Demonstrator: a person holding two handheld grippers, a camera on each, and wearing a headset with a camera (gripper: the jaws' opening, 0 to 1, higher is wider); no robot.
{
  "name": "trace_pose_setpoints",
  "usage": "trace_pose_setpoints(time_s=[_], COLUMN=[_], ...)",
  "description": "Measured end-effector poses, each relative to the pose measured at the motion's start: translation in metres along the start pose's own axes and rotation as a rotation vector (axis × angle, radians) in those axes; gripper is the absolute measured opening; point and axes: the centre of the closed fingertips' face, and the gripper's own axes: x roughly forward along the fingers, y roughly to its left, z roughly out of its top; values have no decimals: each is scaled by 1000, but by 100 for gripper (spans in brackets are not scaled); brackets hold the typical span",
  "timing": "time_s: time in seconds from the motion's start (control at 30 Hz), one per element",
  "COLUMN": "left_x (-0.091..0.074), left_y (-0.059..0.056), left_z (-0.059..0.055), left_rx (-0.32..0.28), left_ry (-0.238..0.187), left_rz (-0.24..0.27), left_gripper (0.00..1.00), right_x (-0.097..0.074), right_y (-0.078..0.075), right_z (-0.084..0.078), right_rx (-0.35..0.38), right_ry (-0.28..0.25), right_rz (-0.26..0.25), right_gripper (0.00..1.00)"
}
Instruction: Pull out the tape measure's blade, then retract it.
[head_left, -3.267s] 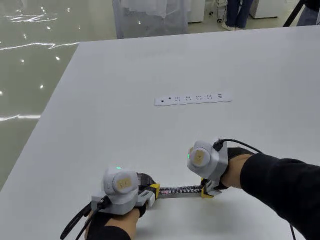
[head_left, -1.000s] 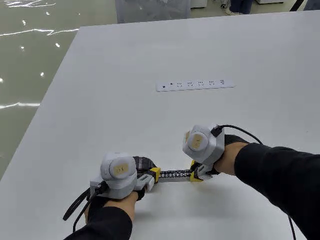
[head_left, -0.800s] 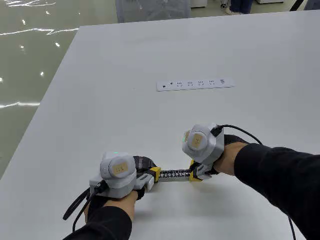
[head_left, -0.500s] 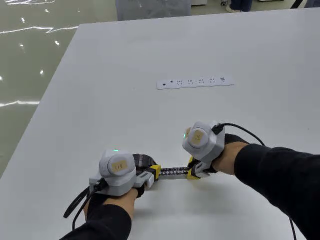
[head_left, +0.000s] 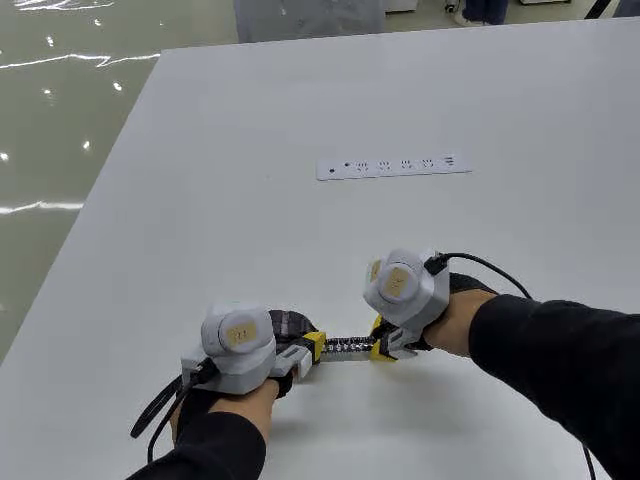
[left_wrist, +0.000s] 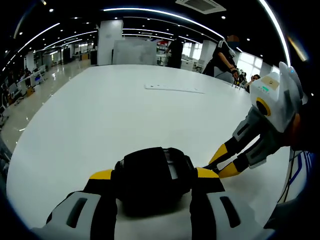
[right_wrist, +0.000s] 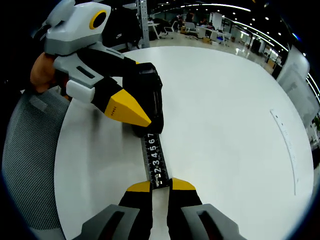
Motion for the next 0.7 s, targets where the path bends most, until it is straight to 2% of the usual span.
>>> trace_pose_setpoints(time_s=[0.03, 0.13, 0.47, 0.7], left_x=[0, 0, 0, 1], left_y=[0, 0, 0, 0], left_z=[0, 0, 0, 0], left_rx=[3, 2, -4, -4], left_ry=[0, 0, -5, -3], left_rz=[-1, 0, -8, -6], left_gripper=[53, 53, 53, 53], right_x=[1, 4, 9, 12], right_y=[0, 1, 3, 3], right_z=[3, 6, 17, 18], right_rx=[29, -3, 15, 17], right_ry=[-16, -12, -25, -14], right_rz=[7, 4, 7, 3], right_gripper=[6, 5, 5, 5])
